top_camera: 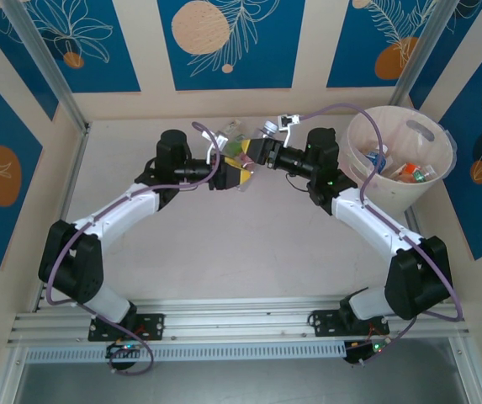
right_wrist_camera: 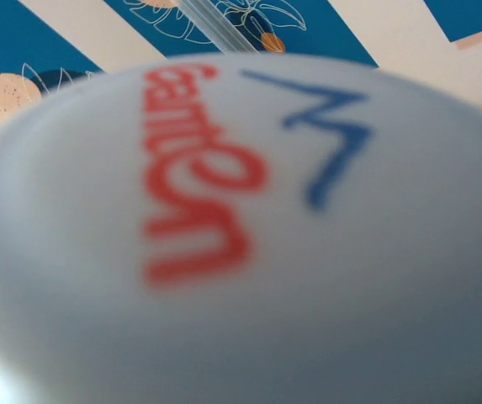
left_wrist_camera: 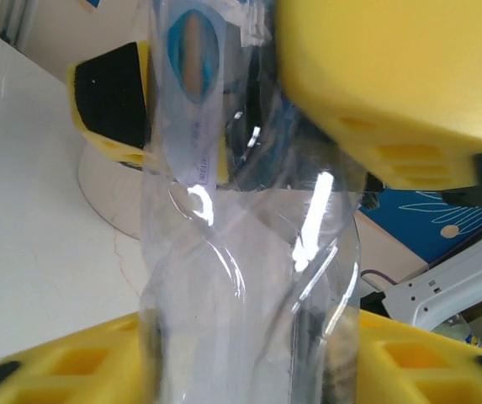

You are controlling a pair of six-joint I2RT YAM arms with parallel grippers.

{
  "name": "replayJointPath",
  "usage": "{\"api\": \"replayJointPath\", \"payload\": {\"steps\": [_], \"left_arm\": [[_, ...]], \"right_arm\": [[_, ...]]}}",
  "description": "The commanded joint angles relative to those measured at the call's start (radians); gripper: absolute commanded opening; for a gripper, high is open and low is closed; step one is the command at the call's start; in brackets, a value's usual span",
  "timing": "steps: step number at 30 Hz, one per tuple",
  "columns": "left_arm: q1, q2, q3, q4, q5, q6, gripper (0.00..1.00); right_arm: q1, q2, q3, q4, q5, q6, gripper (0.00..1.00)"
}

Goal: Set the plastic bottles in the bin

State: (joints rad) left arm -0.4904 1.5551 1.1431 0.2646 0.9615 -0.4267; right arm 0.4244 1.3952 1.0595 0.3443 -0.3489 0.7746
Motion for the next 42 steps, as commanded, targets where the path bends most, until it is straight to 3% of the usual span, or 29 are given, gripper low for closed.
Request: {"api": "replayJointPath", "payload": {"steps": [1,2,5,10,15,19,22,26,32,36,42], "left_arm": [[-0.015,0.005,0.050,-0.046,0.017,0.055,0.78],[-0.016,0.004,0.048,-0.049,0.014,0.061,0.88],[-0.016,0.002,0.031,-0.024,0.013,0.065,1.00],[-0.016,-0.011,-0.007,0.031,-0.030,0.062,1.00],[-0.016,-0.050,-0.076,0.091,-0.192,0.072,1.00],[-0.015,-0.076,-0.161,0.206,-0.313,0.081,1.00],[-0.015,-0.088,-0.194,0.235,-0.371,0.090,1.00],[-0.015,-0.096,-0.201,0.221,-0.436,0.090,1.00],[-0.015,-0.097,-0.210,0.222,-0.462,0.086,1.00],[-0.015,-0.089,-0.204,0.209,-0.482,0.083,1.00],[-0.015,-0.065,-0.177,0.151,-0.560,0.079,1.00]], "right_arm": [[-0.001,-0.021,0.014,-0.020,0.010,-0.024,0.54],[-0.003,-0.022,0.013,-0.024,0.013,-0.026,0.53],[-0.002,-0.035,0.016,-0.053,0.037,-0.046,0.52],[-0.011,-0.103,0.047,-0.204,0.134,-0.170,0.51],[-0.034,-0.232,0.132,-0.468,0.388,-0.392,0.52],[-0.101,-0.309,0.191,-0.608,0.531,-0.474,0.52],[-0.185,-0.353,0.218,-0.652,0.547,-0.501,0.53],[-0.308,-0.400,0.258,-0.674,0.541,-0.504,0.53],[-0.472,-0.453,0.249,-0.567,0.611,-0.519,0.50],[-0.587,-0.424,0.233,-0.518,0.657,-0.472,0.51],[-0.717,-0.319,0.210,-0.497,0.627,-0.370,0.54]]}}
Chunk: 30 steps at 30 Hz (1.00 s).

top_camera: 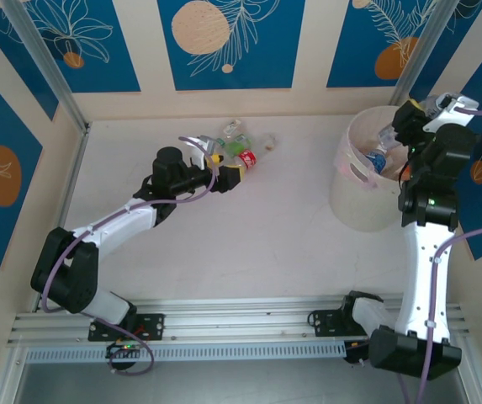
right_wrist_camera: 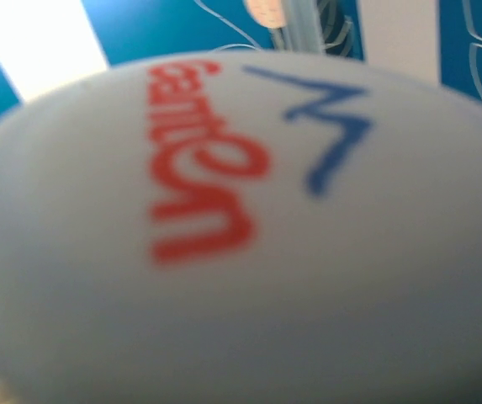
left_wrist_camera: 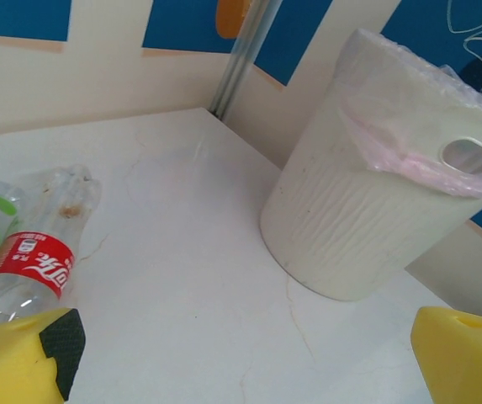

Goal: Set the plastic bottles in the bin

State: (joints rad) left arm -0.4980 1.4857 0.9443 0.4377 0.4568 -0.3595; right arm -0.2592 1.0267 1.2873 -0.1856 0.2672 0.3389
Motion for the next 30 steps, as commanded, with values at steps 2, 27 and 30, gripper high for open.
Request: {"api": "replayJointPath", "payload": {"steps": [2,27,30], "left_arm": [[-0.008,0.016,0.032,-0.038,-0.067,0.001,1.00],[-0.005,0.196,0.198,-0.317,-0.180,-0.024,1.00],[-0.005,0.235,0.235,-0.371,-0.200,-0.019,1.00]], "right_arm": [[-0.053,0.104,-0.003,0.011,-0.040,0.099,0.55],[-0.060,0.250,0.102,-0.242,0.094,0.151,1.00],[-0.061,0.214,0.082,-0.216,-0.022,0.131,1.00]]}}
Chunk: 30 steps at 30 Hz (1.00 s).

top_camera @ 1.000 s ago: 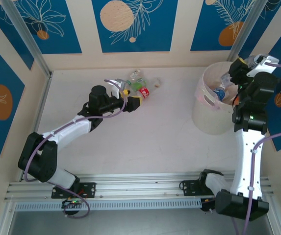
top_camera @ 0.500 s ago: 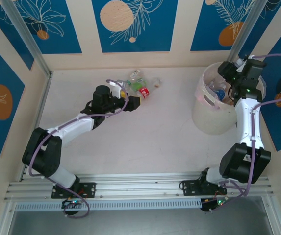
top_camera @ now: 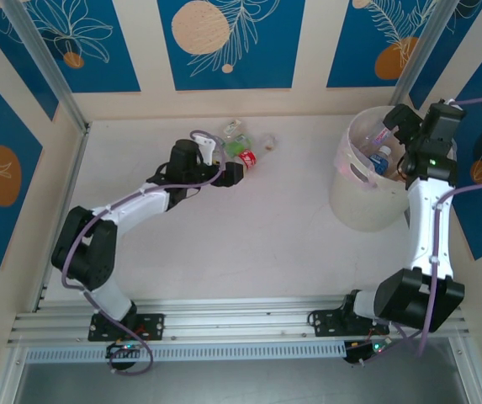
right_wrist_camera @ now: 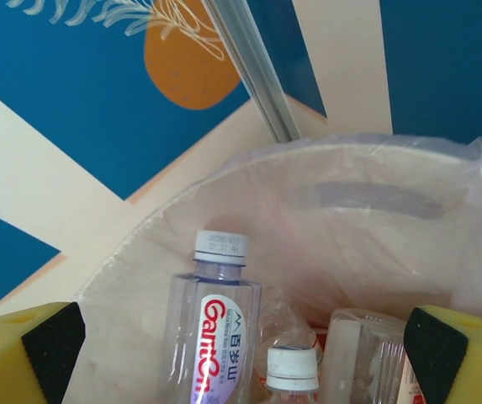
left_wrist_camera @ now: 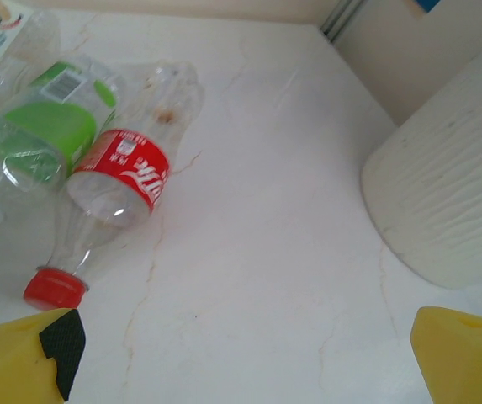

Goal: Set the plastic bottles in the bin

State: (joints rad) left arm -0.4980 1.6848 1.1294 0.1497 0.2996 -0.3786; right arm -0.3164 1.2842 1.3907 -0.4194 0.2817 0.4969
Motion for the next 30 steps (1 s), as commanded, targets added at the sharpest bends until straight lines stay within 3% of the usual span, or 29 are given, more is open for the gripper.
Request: {"api": "replayJointPath", "payload": {"steps": [1,7,10,16,20,30], "left_arm": [[-0.005,0.052,0.066,-0.106,-0.054,0.001,1.00],[-0.005,0.152,0.180,-0.247,-0.116,0.026,1.00],[-0.005,0.198,0.225,-0.287,-0.131,0.045,1.00],[0.007,0.230,0.245,-0.294,-0.150,0.025,1.00],[0.015,0.313,0.307,-0.328,-0.128,0.080,1.00],[0.015,0.460,0.452,-0.369,-0.247,0.218,0.93]], "right_arm": [[-0.002,-0.055,-0.030,0.030,-0.093,-0.027,0.99],[0.060,-0.127,-0.074,0.106,-0.467,-0.026,1.00],[0.174,-0.168,-0.118,0.174,-0.538,-0.040,0.99],[0.480,-0.135,-0.099,0.158,-0.416,-0.104,1.00],[0.607,-0.086,-0.081,0.151,-0.307,-0.120,1.00],[0.647,-0.089,-0.099,0.127,-0.238,-0.121,1.00]]}}
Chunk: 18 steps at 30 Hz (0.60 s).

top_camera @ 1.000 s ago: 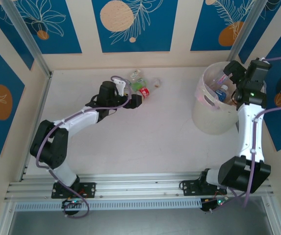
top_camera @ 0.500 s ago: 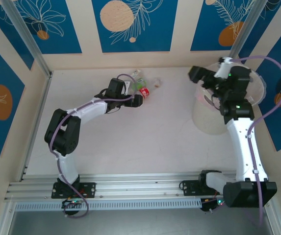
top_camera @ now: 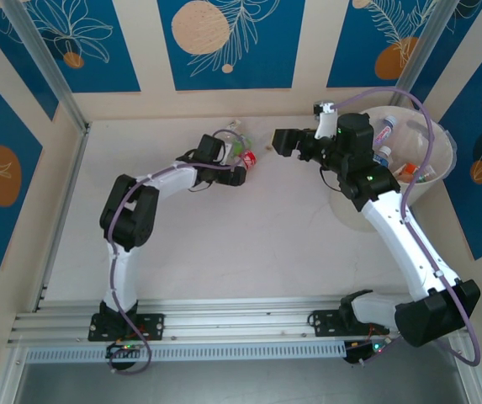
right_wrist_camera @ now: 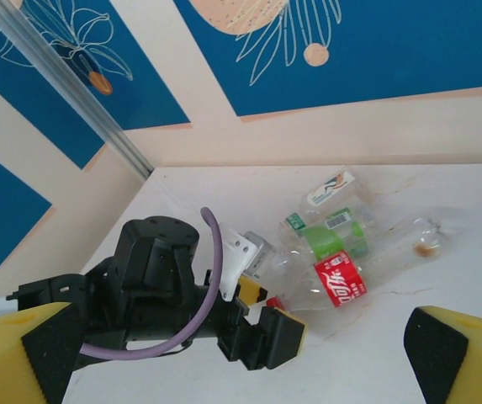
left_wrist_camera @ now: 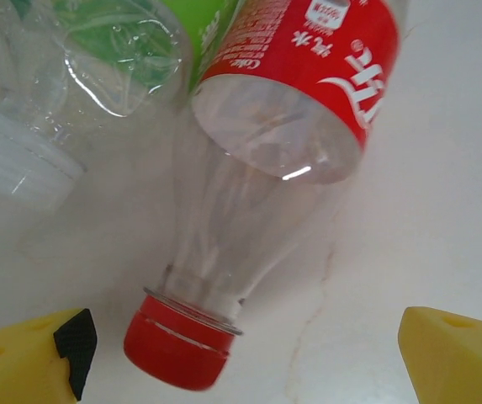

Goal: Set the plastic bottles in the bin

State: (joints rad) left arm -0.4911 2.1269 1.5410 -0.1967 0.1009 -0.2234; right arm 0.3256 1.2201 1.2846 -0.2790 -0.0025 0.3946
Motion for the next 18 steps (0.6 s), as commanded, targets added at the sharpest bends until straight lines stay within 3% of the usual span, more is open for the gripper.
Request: {"api": "replayJointPath", "payload": {"steps": [1,7,13,18], "left_arm": [[0.008,0.029,0.048,-0.032,-0.052,0.065,0.93],[0.008,0.105,0.125,-0.096,-0.017,0.092,0.82],[0.005,0.148,0.181,-0.122,0.014,0.103,0.62],[0.005,0.141,0.167,-0.122,0.006,0.104,0.39]], "right_arm": [[0.004,-0.030,0.001,-0.015,0.052,-0.021,1.00],[0.004,-0.061,-0.016,-0.020,0.080,-0.034,1.00],[0.003,-0.063,-0.020,-0.026,0.089,-0.039,1.00],[0.003,-0.063,-0.031,-0.022,0.119,-0.040,1.00]]}}
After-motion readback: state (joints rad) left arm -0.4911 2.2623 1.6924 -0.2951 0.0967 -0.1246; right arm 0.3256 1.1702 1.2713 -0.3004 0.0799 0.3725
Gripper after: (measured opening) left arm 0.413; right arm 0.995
